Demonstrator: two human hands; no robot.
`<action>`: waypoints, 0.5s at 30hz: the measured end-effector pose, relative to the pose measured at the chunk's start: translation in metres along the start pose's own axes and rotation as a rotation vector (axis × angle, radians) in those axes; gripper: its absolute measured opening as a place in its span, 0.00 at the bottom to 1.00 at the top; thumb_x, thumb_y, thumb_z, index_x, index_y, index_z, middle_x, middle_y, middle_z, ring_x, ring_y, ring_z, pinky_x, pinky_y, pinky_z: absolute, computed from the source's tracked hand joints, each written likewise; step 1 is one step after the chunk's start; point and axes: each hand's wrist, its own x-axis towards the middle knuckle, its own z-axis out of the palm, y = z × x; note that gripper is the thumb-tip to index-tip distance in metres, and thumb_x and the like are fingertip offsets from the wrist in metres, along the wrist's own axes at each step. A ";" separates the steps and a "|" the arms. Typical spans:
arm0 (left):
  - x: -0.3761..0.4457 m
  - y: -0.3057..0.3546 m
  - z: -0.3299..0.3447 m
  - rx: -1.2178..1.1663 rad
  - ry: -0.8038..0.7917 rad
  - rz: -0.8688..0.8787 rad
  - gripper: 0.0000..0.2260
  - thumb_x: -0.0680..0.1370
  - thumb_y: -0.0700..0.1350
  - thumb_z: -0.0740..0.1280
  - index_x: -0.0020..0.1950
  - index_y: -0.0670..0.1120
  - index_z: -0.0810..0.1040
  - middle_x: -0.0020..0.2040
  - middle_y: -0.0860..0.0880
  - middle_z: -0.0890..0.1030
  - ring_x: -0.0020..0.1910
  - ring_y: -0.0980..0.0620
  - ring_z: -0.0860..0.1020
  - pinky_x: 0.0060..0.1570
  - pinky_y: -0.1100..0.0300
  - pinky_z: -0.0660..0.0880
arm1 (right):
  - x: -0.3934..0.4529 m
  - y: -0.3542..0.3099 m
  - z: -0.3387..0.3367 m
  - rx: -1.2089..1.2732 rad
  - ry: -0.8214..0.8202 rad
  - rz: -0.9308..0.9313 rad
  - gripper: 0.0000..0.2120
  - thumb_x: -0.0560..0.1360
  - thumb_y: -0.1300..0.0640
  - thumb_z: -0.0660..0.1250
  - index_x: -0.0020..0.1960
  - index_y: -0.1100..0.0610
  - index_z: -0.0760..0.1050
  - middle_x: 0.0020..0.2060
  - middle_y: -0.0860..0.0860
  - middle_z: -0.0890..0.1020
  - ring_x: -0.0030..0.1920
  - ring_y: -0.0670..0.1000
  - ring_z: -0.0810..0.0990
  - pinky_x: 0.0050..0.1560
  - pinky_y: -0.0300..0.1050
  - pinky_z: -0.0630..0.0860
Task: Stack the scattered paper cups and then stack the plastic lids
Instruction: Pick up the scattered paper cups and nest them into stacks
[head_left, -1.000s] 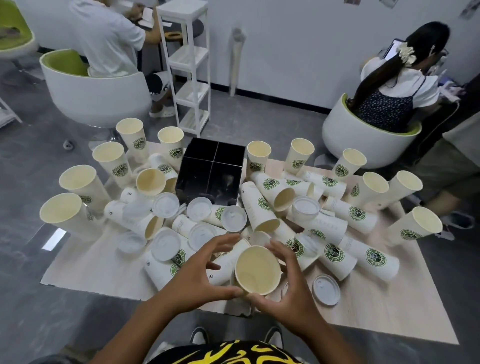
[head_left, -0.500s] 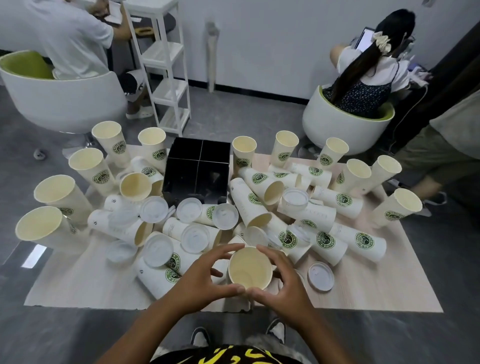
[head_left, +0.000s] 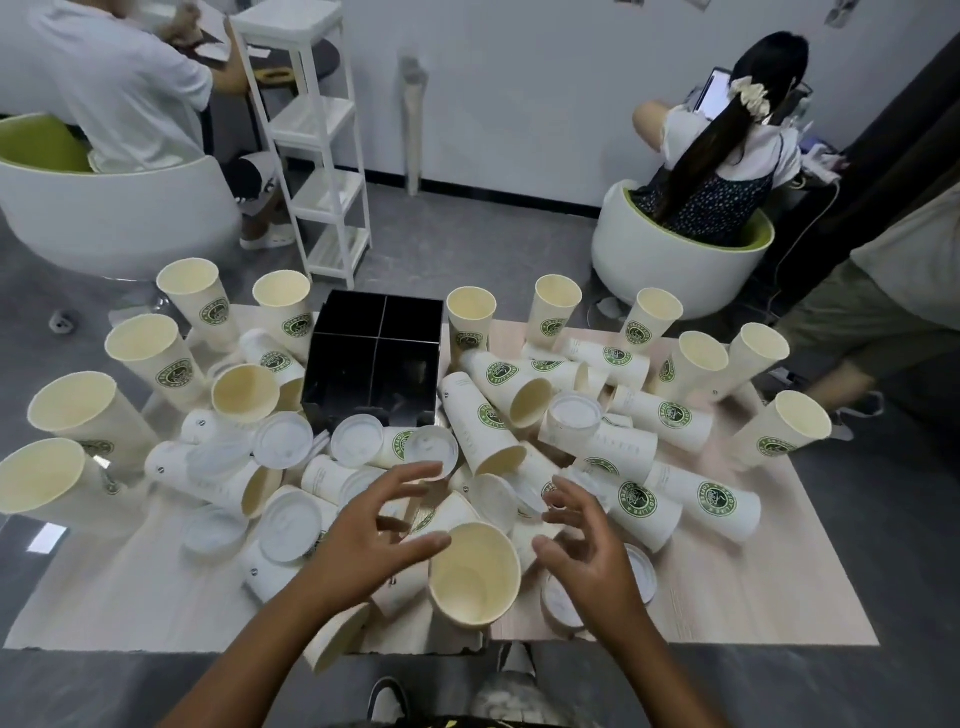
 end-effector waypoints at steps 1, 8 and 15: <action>0.009 0.001 0.000 0.013 0.019 0.001 0.29 0.73 0.50 0.80 0.70 0.65 0.74 0.68 0.65 0.77 0.68 0.62 0.76 0.59 0.57 0.80 | 0.011 0.000 -0.005 -0.005 0.010 -0.004 0.32 0.68 0.40 0.74 0.70 0.38 0.71 0.62 0.39 0.80 0.61 0.46 0.80 0.53 0.43 0.80; 0.086 0.004 0.010 0.077 0.089 -0.003 0.31 0.72 0.50 0.80 0.71 0.65 0.72 0.69 0.64 0.76 0.67 0.62 0.75 0.57 0.56 0.80 | 0.113 -0.010 -0.017 -0.285 0.072 -0.113 0.33 0.67 0.41 0.76 0.69 0.38 0.70 0.62 0.41 0.76 0.63 0.45 0.72 0.59 0.39 0.70; 0.135 -0.012 0.028 0.124 0.101 -0.063 0.31 0.71 0.47 0.81 0.68 0.67 0.72 0.68 0.65 0.75 0.65 0.65 0.75 0.54 0.64 0.75 | 0.198 -0.002 0.004 -0.846 0.022 -0.051 0.48 0.68 0.29 0.72 0.79 0.48 0.60 0.74 0.52 0.68 0.76 0.57 0.58 0.74 0.61 0.55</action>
